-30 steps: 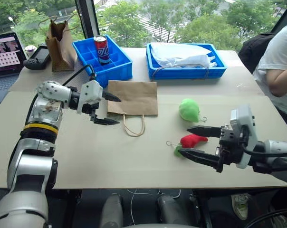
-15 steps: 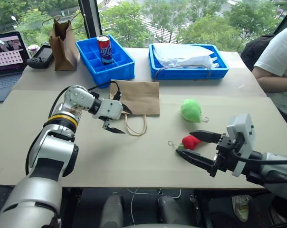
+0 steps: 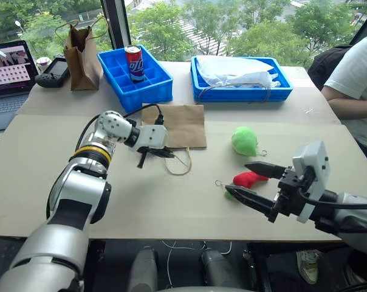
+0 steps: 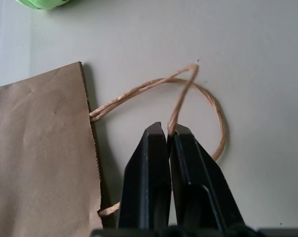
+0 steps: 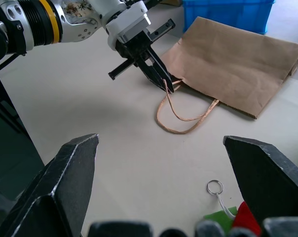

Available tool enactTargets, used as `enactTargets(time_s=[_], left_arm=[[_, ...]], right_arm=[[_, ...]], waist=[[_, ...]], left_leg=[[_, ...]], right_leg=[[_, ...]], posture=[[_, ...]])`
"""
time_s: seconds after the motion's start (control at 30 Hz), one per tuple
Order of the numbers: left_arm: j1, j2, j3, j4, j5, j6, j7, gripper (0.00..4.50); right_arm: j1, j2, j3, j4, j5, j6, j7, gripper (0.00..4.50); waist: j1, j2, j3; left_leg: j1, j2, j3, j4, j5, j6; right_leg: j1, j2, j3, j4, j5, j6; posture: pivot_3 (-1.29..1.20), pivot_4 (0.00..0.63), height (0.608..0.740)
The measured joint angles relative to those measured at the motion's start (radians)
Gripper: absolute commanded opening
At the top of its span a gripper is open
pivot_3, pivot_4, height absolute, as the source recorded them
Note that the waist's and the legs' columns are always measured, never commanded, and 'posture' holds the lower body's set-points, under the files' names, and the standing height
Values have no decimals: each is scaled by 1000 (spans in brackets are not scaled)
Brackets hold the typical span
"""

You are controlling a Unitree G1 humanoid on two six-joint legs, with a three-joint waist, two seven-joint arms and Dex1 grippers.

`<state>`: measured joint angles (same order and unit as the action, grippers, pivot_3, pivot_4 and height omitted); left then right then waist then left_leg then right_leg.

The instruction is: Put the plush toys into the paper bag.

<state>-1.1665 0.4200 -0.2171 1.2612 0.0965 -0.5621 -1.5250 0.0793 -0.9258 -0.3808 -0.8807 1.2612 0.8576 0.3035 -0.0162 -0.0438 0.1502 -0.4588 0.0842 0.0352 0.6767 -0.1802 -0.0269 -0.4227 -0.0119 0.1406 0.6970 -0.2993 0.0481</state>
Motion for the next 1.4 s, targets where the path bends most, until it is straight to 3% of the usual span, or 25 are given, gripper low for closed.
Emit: enactTargets(time_s=[0.13,0.37,0.4,0.43,0.53,0.8,1.07,1.4], left_arm=[[32,5,2,-169,-186,265,-75,44],[239,82,-35,-838,-485,1026,-50,44],[243,82,-28,-915,-524,1144,-14,0],[243,80,-20,-968,-549,1211,9,0],[244,75,19,-1099,-629,1406,96,0],[281,52,64,-1130,-676,1555,250,0],[279,-12,151,-1131,-757,1644,366,0],[267,-89,337,-1103,-909,1850,557,0]], right_arm=[[60,12,15,-8,-7,-2,1,4500],[93,110,138,-28,-70,-17,-62,4500],[80,127,165,-25,-91,-17,-79,3981],[72,141,183,-23,-105,-17,-92,3830],[19,205,260,7,-193,-19,-145,2786],[-123,378,461,145,-445,-51,-204,36],[-202,503,601,360,-663,-145,-139,13],[-297,567,661,628,-893,-322,-26,13]], waist=[[-2,0,0],[-23,1,0],[-23,1,0],[-23,1,0],[-25,2,0],[-24,4,0],[-16,4,0],[-23,4,0]], left_leg=[[0,0,-1,0,0,0],[0,0,-5,2,0,0],[0,0,-5,3,0,0],[0,0,-6,3,1,1],[2,0,-6,3,1,1],[1,0,-6,2,1,1],[0,-1,-6,2,1,1],[1,-1,-7,2,1,1]], right_leg=[[0,0,0,1,0,0],[1,1,-2,4,-2,1],[1,1,-3,4,-3,3],[2,1,-3,4,-3,4],[2,1,-3,4,-3,4],[1,2,-3,4,-3,3],[1,2,-3,4,-3,3],[1,2,-4,5,-3,3]], posture=[[0,150,685],[0,150,685],[0,150,685],[0,150,685],[0,150,685],[0,150,685],[0,150,685],[0,150,685]])
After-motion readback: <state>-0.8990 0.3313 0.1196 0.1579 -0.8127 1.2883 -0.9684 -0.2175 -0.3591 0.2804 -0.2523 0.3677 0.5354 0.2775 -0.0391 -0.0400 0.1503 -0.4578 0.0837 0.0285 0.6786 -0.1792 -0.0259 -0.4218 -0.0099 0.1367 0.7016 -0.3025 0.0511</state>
